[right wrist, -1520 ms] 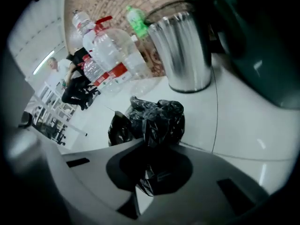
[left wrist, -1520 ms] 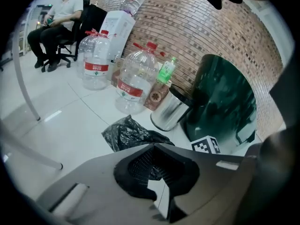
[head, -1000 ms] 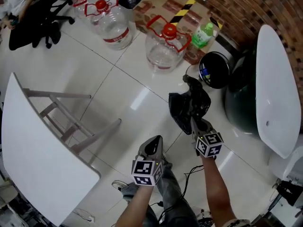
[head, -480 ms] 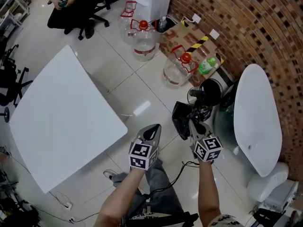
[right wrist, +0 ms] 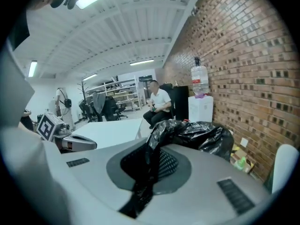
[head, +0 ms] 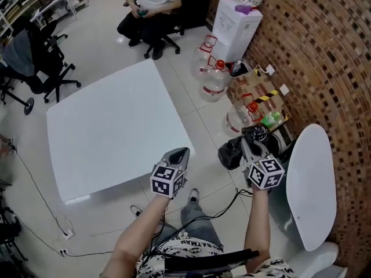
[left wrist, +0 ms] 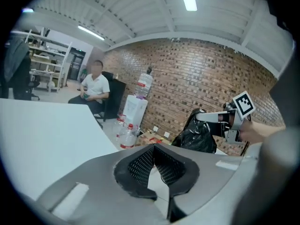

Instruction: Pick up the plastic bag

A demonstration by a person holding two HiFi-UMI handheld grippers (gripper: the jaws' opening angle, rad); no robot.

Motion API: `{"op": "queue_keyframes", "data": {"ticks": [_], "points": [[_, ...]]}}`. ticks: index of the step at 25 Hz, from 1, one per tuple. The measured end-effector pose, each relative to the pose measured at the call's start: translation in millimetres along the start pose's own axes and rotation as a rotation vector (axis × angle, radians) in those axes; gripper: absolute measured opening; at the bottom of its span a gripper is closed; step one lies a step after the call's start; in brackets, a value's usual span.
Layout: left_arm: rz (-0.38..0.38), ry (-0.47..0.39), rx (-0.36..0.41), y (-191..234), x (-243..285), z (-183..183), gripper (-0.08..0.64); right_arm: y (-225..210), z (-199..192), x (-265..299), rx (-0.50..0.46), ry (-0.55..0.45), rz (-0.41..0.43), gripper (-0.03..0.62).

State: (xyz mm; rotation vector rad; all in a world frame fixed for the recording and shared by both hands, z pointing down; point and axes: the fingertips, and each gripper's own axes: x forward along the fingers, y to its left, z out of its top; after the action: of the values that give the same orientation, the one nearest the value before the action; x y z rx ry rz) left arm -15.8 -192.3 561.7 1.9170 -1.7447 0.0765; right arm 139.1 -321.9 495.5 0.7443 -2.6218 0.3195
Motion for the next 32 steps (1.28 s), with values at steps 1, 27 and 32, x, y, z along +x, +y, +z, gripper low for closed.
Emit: {"op": "queue_keyframes", "data": {"ticks": [1, 27, 32], "points": [[0.023, -0.01, -0.007, 11, -16, 3, 0.001, 13, 17, 4, -0.027, -0.006, 0.023, 0.005], [0.596, -0.299, -0.339, 288, -427, -66, 0.001, 616, 100, 173, -0.373, 0.162, 0.938, 0.005], [0.661, -0.322, -0.376, 314, -486, -85, 0.001, 733, 110, 148, -0.301, 0.158, 1.2, 0.005]]}}
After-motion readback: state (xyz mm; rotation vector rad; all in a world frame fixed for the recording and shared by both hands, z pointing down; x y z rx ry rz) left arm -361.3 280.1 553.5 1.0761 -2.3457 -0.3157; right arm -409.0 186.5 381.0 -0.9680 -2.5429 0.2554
